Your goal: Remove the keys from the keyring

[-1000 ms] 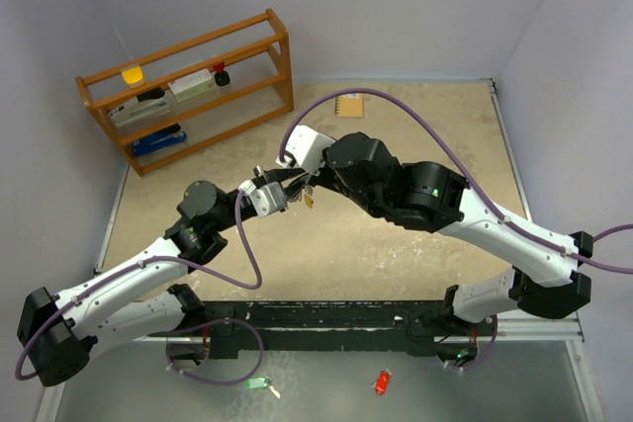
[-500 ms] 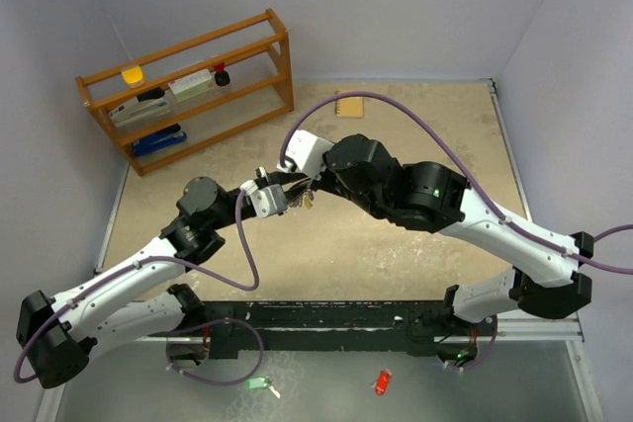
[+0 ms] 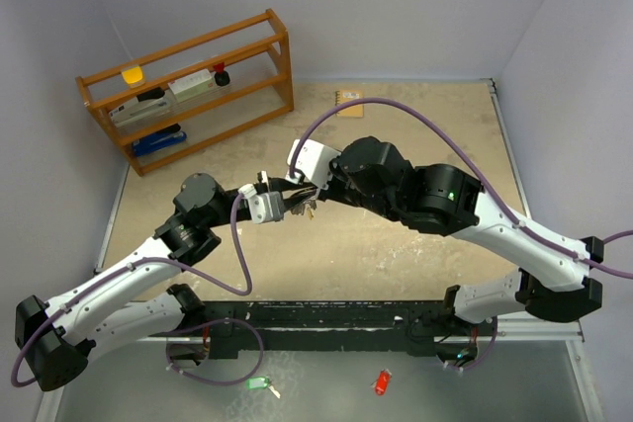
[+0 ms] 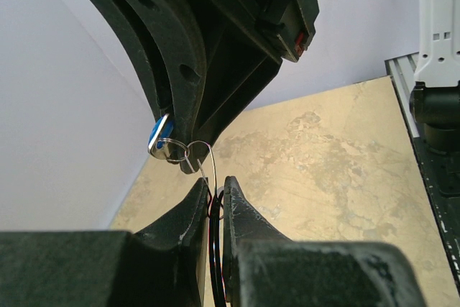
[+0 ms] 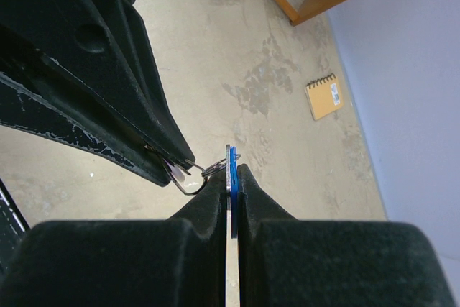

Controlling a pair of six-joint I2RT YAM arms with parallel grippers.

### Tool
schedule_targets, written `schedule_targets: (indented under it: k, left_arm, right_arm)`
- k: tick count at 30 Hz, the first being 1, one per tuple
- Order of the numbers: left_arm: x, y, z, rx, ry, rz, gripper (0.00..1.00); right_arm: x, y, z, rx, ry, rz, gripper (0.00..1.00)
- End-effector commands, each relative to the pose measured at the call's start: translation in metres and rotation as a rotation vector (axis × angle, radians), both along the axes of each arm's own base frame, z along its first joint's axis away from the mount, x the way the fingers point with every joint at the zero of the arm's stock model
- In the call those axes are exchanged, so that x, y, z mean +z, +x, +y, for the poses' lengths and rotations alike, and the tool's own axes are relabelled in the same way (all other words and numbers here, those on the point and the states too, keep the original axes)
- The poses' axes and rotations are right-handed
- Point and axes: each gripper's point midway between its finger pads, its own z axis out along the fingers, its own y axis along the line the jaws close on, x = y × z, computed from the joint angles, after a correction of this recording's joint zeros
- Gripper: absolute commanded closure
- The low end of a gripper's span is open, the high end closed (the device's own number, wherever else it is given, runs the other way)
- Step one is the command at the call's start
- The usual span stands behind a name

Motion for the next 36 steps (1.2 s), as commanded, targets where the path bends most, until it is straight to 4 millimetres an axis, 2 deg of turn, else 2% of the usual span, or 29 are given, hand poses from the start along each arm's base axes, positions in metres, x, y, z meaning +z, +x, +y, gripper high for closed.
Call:
schedule_targets:
  k: [1, 9, 17, 25, 30, 36]
  left_arm:
    - [0.029, -0.050, -0.006, -0.234, -0.033, -0.071, 1.00]
    - [0.039, -0.067, -0.005, -0.316, -0.044, -0.116, 1.00]
    - [0.070, -0.087, 0.005, -0.375, -0.123, -0.210, 1.00]
    - [0.097, -0.082, 0.010, -0.316, -0.173, -0.304, 1.00]
    - [0.111, -0.069, 0.009, -0.241, -0.189, -0.333, 1.00]
    - [0.129, -0.057, 0.005, -0.195, -0.227, -0.324, 1.00]
  right_arm:
    - [0.017, 0.007, 0.016, 0.024, 0.078, -0.028, 1.00]
    - [-0.010, -0.010, 0.036, 0.150, 0.018, 0.080, 1.00]
    - [-0.024, -0.024, 0.051, 0.245, 0.006, 0.153, 1.00]
    - [-0.038, -0.043, 0.066, 0.342, 0.024, 0.237, 1.00]
    - [-0.049, -0.039, 0.077, 0.345, 0.014, 0.247, 1.00]
    - [-0.072, -0.033, 0.086, 0.312, -0.028, 0.281, 1.00]
